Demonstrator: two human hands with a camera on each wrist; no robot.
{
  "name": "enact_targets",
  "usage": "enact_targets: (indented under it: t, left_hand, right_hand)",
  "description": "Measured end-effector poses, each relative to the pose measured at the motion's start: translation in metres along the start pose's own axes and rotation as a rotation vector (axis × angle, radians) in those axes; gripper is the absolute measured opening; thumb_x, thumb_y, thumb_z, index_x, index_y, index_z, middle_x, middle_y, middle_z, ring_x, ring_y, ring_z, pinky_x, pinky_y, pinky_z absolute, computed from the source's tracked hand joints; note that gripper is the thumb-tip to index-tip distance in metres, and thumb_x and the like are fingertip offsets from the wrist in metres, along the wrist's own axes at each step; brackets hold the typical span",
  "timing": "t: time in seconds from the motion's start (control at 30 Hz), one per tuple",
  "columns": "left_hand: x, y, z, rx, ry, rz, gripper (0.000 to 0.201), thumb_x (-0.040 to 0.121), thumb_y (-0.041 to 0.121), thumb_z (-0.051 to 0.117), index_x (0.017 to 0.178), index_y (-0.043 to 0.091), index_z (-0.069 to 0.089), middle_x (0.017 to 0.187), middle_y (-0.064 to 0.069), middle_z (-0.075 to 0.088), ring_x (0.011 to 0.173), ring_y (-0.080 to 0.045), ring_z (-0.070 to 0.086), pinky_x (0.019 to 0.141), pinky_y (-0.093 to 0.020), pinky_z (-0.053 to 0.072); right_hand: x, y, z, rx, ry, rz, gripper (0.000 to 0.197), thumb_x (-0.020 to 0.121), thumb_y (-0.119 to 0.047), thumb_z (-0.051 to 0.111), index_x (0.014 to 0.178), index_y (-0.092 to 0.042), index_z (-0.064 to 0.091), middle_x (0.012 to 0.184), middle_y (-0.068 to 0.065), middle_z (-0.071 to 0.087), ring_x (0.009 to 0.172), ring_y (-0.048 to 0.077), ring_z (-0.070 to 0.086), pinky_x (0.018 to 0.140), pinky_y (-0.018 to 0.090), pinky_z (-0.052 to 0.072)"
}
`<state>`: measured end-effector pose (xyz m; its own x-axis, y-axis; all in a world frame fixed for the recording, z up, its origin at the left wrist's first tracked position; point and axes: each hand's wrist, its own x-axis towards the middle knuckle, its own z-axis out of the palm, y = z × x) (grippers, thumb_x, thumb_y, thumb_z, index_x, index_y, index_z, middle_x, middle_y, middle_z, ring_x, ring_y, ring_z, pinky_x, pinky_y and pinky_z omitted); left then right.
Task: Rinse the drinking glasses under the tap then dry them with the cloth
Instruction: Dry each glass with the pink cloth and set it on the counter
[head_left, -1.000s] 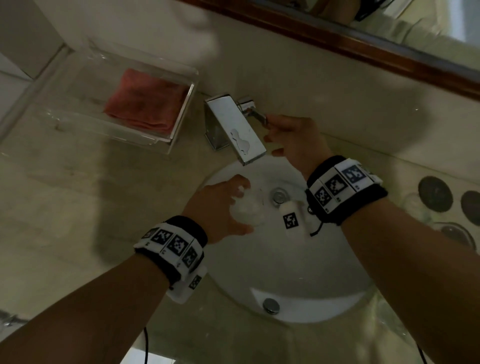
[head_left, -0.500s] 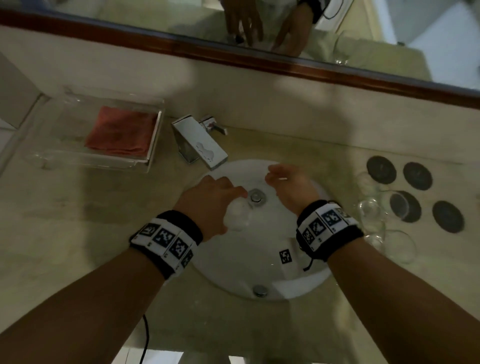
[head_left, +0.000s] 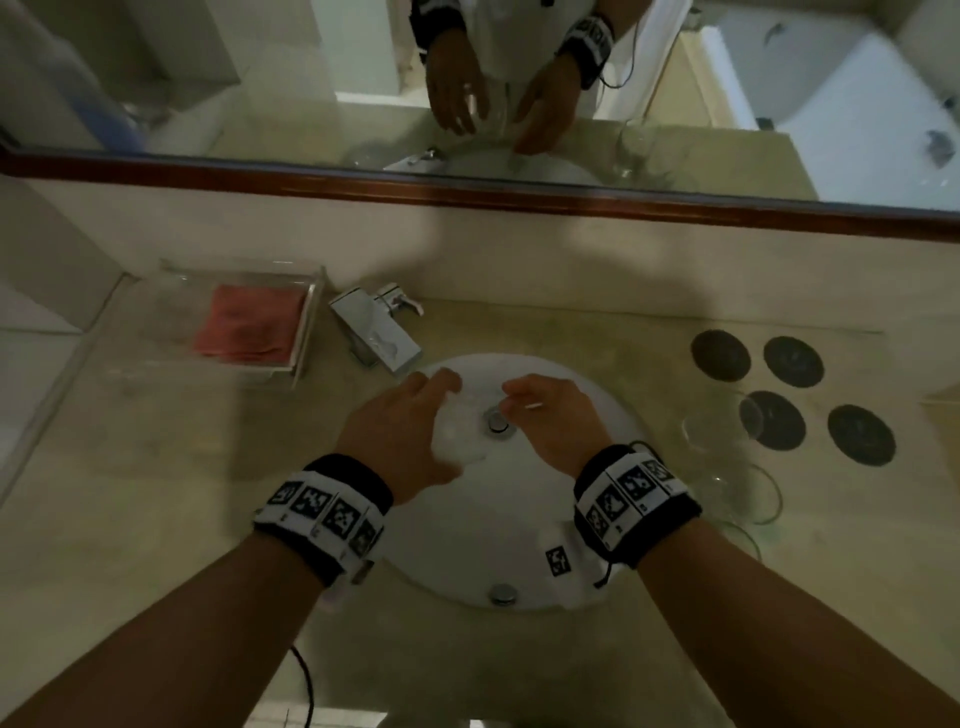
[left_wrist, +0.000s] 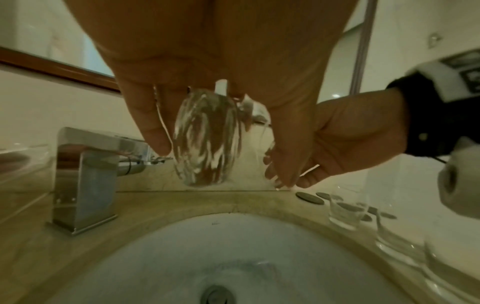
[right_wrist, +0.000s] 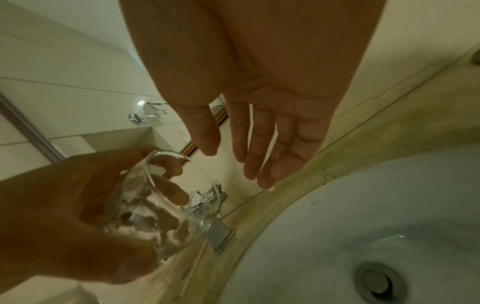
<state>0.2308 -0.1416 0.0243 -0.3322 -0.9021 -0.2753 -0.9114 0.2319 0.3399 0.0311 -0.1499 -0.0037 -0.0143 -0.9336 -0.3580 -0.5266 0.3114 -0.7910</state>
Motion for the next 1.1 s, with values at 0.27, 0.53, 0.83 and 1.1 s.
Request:
enact_targets:
  t: [0.27,0.53,0.83,1.1]
  left_hand:
    - [-0.026,-0.013,0.002,-0.505,0.321,-0.169,0.084,0.060,0.038,0.092,0.132,0.025,0.050,0.122,0.003,0.056,0.102,-0.016,0.060,0.092,-0.036,0.052]
    - [-0.049,-0.066,-0.011,-0.923,0.669,-0.217,0.071,0.059,0.028,0.093,0.108,0.058,0.051,0.113,0.024,0.059,0.105,-0.001,0.063,0.081,-0.029,0.057]
    - [-0.060,-0.168,-0.028,-1.136,0.864,-0.270,0.071,0.060,0.019,0.093,0.120,0.027,0.056,0.127,0.000,0.060,0.117,-0.017,0.061,0.080,-0.049,0.061]
    - [-0.070,-0.236,-0.034,-1.121,0.870,-0.340,0.075,0.065,0.009,0.091,0.128,0.025,0.054,0.125,0.005,0.055,0.115,-0.011,0.061,0.083,-0.030,0.060]
  right_hand:
    - [0.014,-0.034,0.008,0.120,-0.025,-0.095,0.009,0.089,-0.022,0.070,0.095,-0.029,0.070,0.093,0.001,0.073,0.090,0.021,0.071,0.078,0.042,0.060]
    - [0.033,-0.099,0.051,0.080,-0.022,-0.258,0.014,0.092,-0.020,0.068,0.105,-0.019,0.072,0.091,0.002,0.074,0.091,0.021,0.071,0.084,0.037,0.057]
    - [0.068,-0.183,0.140,-0.147,-0.064,-0.402,0.016,0.088,-0.026,0.071,0.104,-0.025,0.073,0.097,-0.010,0.072,0.085,0.006,0.067,0.080,0.025,0.055]
    - [0.118,-0.214,0.231,-0.462,-0.208,-0.340,0.023,0.090,-0.021,0.069,0.113,-0.017,0.070,0.106,0.000,0.069,0.092,0.014,0.061,0.081,0.025,0.049]
